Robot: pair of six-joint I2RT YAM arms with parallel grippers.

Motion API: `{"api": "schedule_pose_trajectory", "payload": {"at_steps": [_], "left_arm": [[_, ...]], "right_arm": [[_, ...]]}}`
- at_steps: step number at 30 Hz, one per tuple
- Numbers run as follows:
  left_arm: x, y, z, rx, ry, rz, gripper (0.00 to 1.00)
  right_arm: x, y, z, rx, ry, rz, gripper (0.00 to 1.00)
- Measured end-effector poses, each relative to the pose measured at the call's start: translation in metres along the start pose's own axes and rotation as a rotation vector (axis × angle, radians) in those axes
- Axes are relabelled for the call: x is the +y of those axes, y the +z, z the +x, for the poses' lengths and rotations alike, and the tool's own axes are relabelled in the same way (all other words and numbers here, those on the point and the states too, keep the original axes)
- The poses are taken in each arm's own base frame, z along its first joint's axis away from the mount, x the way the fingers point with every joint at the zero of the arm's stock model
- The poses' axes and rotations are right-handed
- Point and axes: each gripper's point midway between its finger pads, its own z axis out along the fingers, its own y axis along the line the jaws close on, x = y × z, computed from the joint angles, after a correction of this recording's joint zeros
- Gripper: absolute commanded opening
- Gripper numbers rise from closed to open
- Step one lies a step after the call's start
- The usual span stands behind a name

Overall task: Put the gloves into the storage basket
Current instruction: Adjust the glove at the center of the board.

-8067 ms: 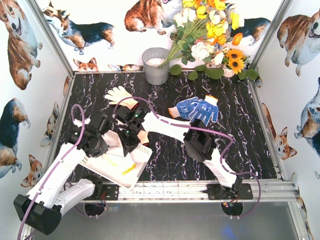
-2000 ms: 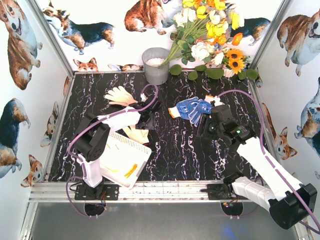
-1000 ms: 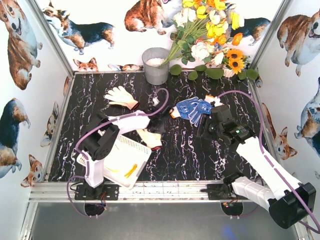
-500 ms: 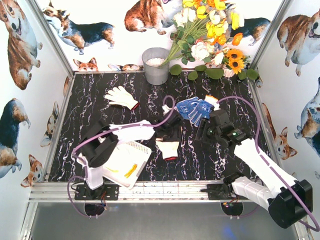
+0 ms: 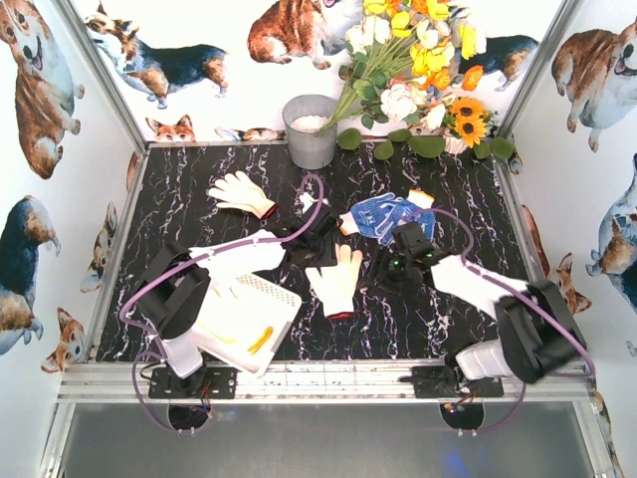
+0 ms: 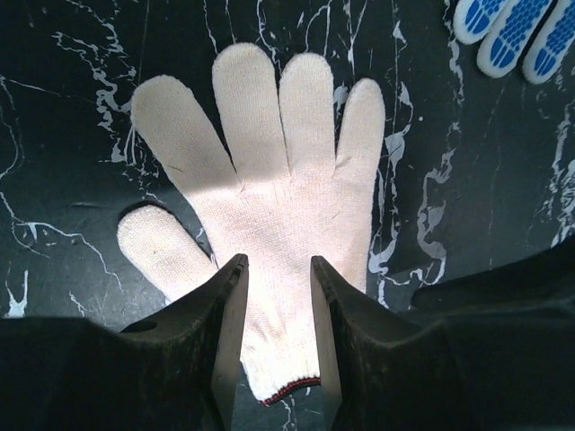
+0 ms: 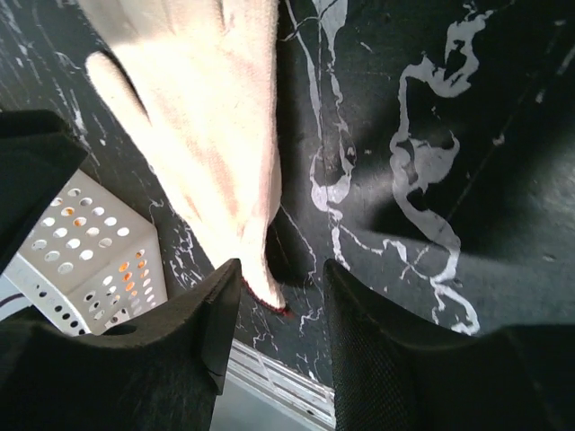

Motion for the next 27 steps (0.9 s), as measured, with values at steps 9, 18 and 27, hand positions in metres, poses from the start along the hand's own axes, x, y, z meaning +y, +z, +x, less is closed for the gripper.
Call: {"api": "schedule_pose_trajectory", "payload": {"at_steps": [9, 18, 27], "left_arm": [[0.011, 0.017, 0.019, 0.062, 0.031, -0.020, 0.25], [0.020, 0.029, 0.034, 0.110, 0.052, -0.035, 0.21], [0.018, 0.034, 0.041, 0.115, 0.059, -0.026, 0.21]], "right_arm": [[0.003, 0.030, -0.003, 0.066, 0.025, -0.005, 0.40], [0.002, 0.044, -0.008, 0.081, 0.024, 0.003, 0.23], [-0.006, 0.045, -0.009, 0.066, 0.001, 0.036, 0.00]]}}
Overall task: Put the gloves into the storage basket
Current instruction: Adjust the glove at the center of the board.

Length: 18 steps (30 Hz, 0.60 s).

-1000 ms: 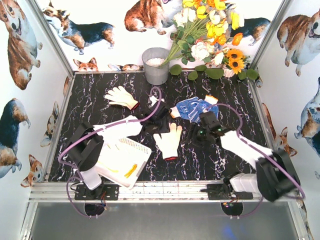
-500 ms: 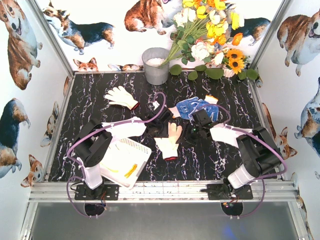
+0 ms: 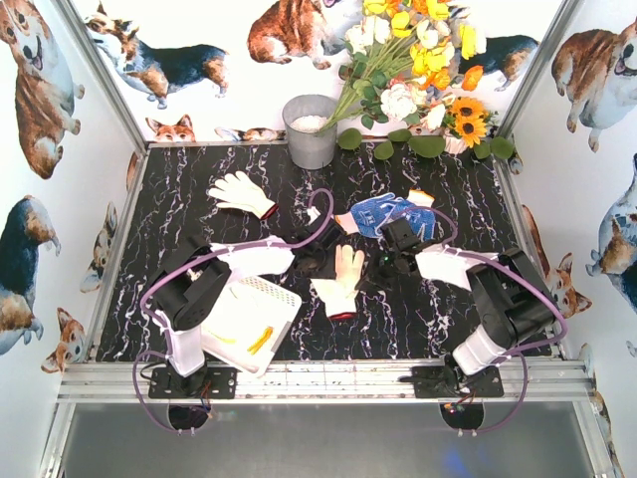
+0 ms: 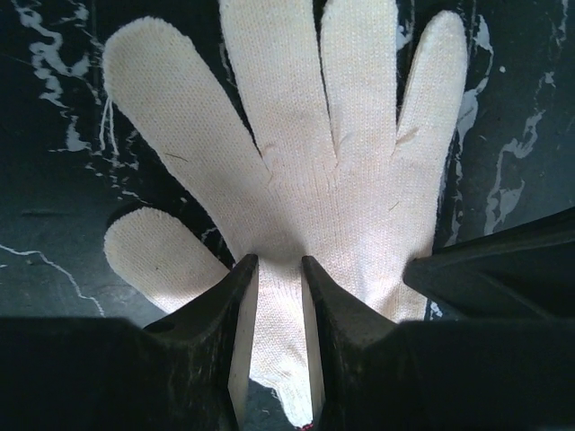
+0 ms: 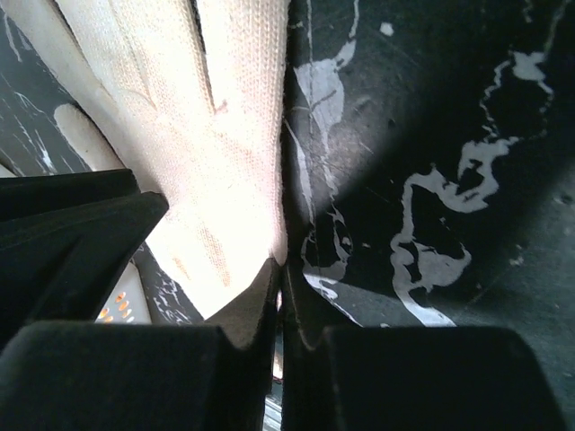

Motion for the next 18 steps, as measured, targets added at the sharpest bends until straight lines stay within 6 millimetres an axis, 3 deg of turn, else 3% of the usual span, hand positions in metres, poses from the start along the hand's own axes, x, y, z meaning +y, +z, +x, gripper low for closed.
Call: {"api": "schedule_pose_trajectory", "payload": {"at_steps": [10, 18], "left_arm": [[-0.031, 0.001, 0.024, 0.004, 0.017, 0.069, 0.21], [-0.042, 0.000, 0.030, 0.011, 0.000, 0.095, 0.31]], "right_arm": [[-0.028, -0.020, 0.017, -0.036, -0.019, 0.080, 0.00], [-0.042, -0.030, 0.022, -0.055, -0.032, 0.137, 0.03]]}}
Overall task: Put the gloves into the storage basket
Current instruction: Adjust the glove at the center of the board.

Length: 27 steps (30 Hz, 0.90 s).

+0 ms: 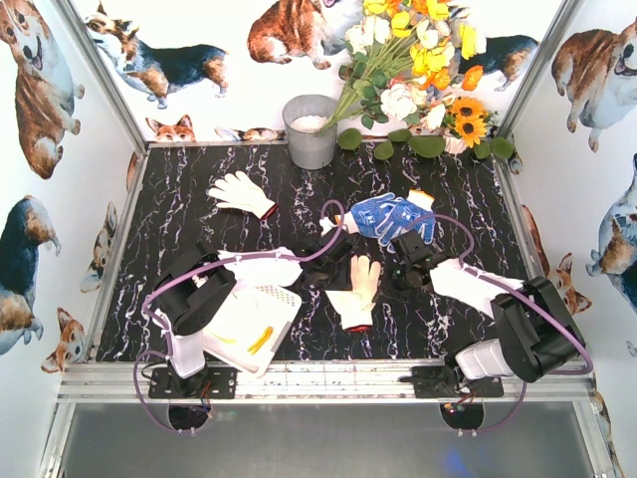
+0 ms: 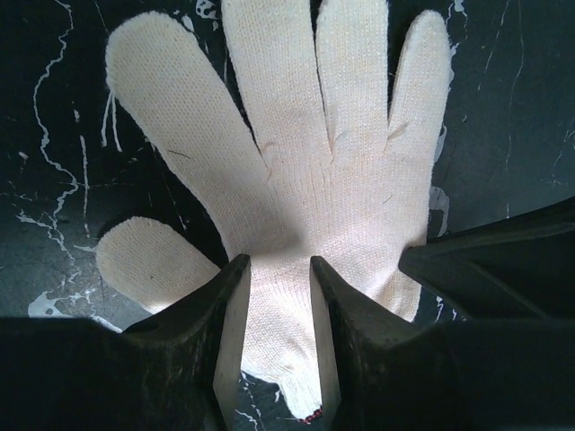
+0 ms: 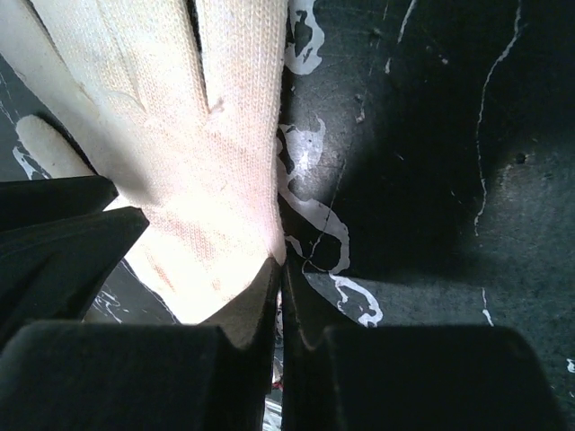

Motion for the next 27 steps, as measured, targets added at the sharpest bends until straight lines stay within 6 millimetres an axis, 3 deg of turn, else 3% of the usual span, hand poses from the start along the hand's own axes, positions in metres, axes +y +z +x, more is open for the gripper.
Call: {"api": "schedule_pose_trajectory", "payload": {"at_steps": [7, 13, 17, 22, 25, 27], "left_arm": [[-0.003, -0.003, -0.002, -0.009, -0.002, 0.007, 0.49], [0.000, -0.018, -0.007, -0.045, 0.025, 0.005, 0.70], [-0.010, -0.045, -0.028, -0.129, 0.059, 0.032, 0.77], [-0.020, -0.080, -0.056, -0.235, 0.091, 0.046, 0.79], [-0.017, -0.093, -0.070, -0.282, 0.092, 0.022, 0.81], [-0.005, -0.098, -0.079, -0.306, 0.081, -0.017, 0.81]], "right_arm": [[-0.002, -0.005, -0.001, -0.015, -0.015, 0.010, 0.34], [-0.003, -0.029, -0.006, -0.083, -0.060, 0.016, 0.51], [0.001, -0.056, -0.019, -0.176, -0.100, 0.010, 0.58], [0.011, -0.094, -0.040, -0.320, -0.149, -0.018, 0.62], [0.015, -0.107, -0.046, -0.360, -0.173, -0.031, 0.63], [0.017, -0.111, -0.045, -0.365, -0.193, -0.045, 0.69]]}}
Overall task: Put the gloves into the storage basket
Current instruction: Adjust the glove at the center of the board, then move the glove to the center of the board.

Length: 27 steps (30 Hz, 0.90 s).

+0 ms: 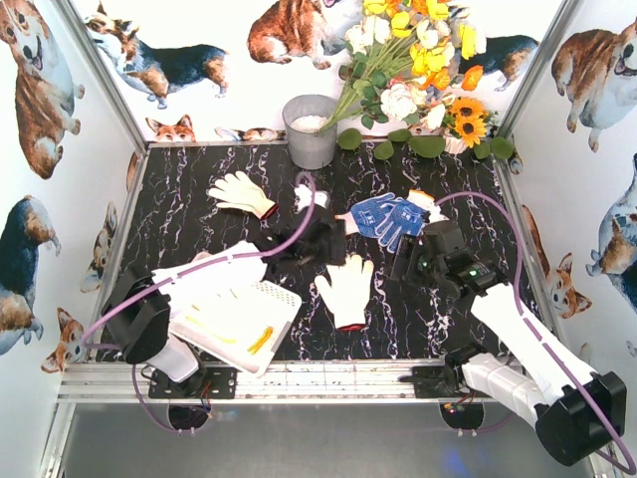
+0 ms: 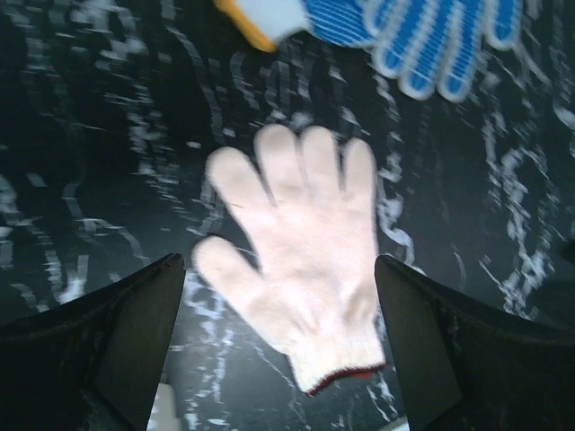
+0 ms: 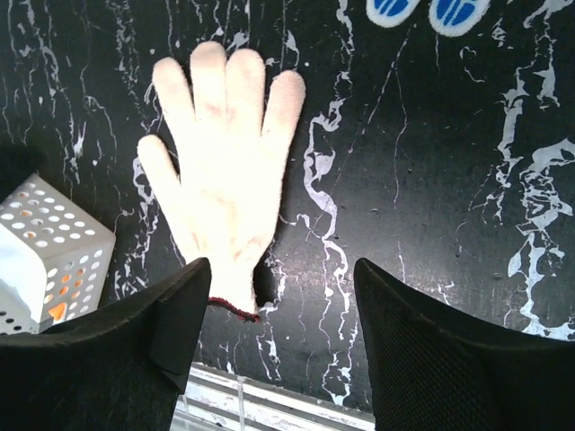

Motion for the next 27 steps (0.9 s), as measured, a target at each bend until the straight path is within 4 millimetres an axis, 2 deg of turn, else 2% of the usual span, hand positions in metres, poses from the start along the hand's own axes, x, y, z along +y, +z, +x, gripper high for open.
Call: {"api": "schedule_pose_trajectory", "payload": {"at_steps": [3, 6, 10, 14, 18, 22, 27], "left_arm": [[0.031, 0.001, -0.018, -0.025, -0.050, -0.077, 0.81], [0.077, 0.004, -0.049, -0.082, -0.168, -0.147, 0.82], [0.149, 0.008, -0.083, -0.162, -0.350, -0.232, 0.81], [0.198, 0.020, -0.102, -0.204, -0.478, -0.264, 0.79], [0.224, 0.042, -0.101, -0.189, -0.548, -0.271, 0.77], [0.241, 0.064, -0.089, -0.147, -0.597, -0.268, 0.76], [0.262, 0.079, -0.083, -0.130, -0.652, -0.276, 0.73]], "right_arm": [[0.005, -0.004, -0.001, -0.006, -0.020, -0.036, 0.73], [0.012, -0.008, -0.006, -0.025, -0.034, -0.084, 0.74], [0.021, -0.015, -0.015, -0.061, -0.043, -0.149, 0.76], [0.028, -0.025, -0.020, -0.096, -0.059, -0.196, 0.77], [0.031, -0.032, -0.022, -0.121, -0.073, -0.216, 0.77], [0.031, -0.032, -0.022, -0.123, -0.074, -0.217, 0.77], [0.031, -0.032, -0.022, -0.122, -0.073, -0.215, 0.77]]}}
